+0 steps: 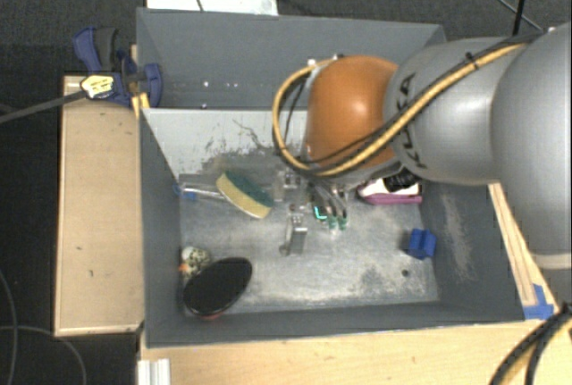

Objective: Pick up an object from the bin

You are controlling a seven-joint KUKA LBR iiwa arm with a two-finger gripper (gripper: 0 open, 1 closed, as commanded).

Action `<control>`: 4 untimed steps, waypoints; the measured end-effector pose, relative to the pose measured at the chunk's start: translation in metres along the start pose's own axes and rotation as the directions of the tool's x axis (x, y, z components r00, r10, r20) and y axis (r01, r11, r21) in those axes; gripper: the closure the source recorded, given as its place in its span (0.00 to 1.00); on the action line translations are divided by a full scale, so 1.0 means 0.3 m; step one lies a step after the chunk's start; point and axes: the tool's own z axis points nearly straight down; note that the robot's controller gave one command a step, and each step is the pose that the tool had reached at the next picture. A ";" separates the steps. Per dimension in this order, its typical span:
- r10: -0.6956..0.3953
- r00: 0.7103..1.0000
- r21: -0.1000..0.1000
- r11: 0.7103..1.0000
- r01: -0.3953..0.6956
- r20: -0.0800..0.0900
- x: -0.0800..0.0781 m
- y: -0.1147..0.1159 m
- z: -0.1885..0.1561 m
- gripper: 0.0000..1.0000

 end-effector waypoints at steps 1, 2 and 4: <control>0.302 0.953 0.019 0.953 -0.302 0.012 -0.127 0.289 0.203 0.00; -0.276 0.961 0.006 0.961 0.276 0.003 -0.104 0.192 0.104 0.00; -0.067 0.998 0.002 0.998 0.067 0.003 -0.111 0.245 0.211 0.00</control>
Offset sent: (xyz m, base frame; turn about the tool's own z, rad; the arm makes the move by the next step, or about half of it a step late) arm 0.0329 0.0986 -0.0626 0.2989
